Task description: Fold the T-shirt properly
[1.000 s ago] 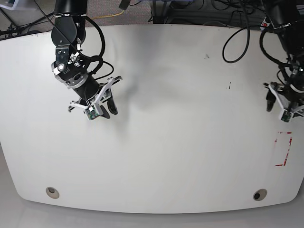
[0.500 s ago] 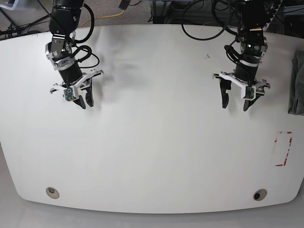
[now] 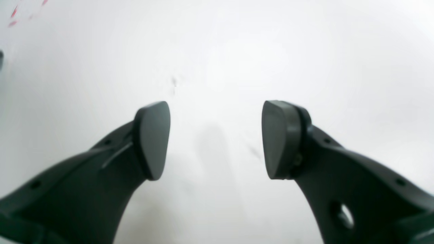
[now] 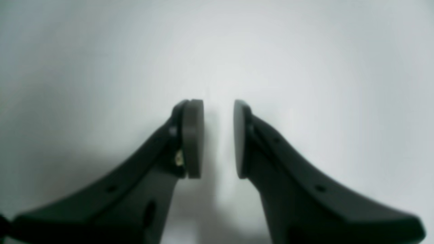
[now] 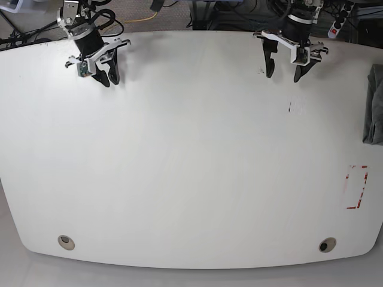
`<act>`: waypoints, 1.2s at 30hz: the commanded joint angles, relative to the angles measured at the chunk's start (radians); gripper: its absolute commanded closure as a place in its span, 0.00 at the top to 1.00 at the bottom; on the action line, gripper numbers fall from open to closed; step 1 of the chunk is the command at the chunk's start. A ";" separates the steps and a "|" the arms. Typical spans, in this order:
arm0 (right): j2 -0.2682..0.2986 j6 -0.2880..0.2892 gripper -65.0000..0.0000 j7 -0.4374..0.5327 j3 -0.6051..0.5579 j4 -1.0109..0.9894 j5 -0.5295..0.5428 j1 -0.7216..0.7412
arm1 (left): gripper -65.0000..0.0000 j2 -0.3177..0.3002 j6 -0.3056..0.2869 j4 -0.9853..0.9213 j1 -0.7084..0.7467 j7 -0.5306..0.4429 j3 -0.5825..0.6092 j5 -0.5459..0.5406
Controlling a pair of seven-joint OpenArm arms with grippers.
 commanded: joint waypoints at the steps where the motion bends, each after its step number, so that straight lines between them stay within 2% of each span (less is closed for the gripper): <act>1: 0.007 0.004 0.21 0.039 0.004 0.069 0.019 -0.076 | 0.60 -0.002 0.006 0.035 0.088 -0.019 0.000 -0.008; 5: -0.032 0.004 0.21 0.040 0.020 0.102 0.051 -0.190 | 0.60 -0.002 0.006 0.037 0.212 -0.019 0.000 -0.012; 14: -0.038 0.012 0.21 0.042 0.035 0.093 0.134 -0.435 | 0.60 -0.002 0.007 0.011 0.389 -0.019 -0.002 -0.014; 20: -0.072 0.006 0.21 0.071 -0.022 0.012 0.092 -0.550 | 0.60 -0.002 0.007 -0.118 0.430 -0.019 0.006 -0.014; 24: -0.084 0.003 0.21 0.156 -0.074 -0.148 0.022 -0.544 | 0.60 -0.004 0.007 -0.262 0.378 -0.019 0.007 -0.014; 27: -0.087 0.003 0.21 0.231 -0.077 -0.330 -0.020 -0.458 | 0.60 -0.010 0.004 -0.416 0.297 -0.019 0.020 -0.014; 29: -0.087 0.003 0.21 0.241 -0.075 -0.419 -0.029 -0.409 | 0.60 -0.021 0.004 -0.497 0.243 -0.019 0.039 -0.011; 32: -0.087 0.003 0.21 0.245 -0.077 -0.602 -0.037 -0.298 | 0.60 -0.068 0.004 -0.700 0.125 -0.025 0.096 -0.012; 36: -0.087 0.003 0.21 0.245 -0.078 -0.741 -0.040 -0.194 | 0.60 -0.071 0.004 -0.893 -0.006 -0.027 0.135 -0.012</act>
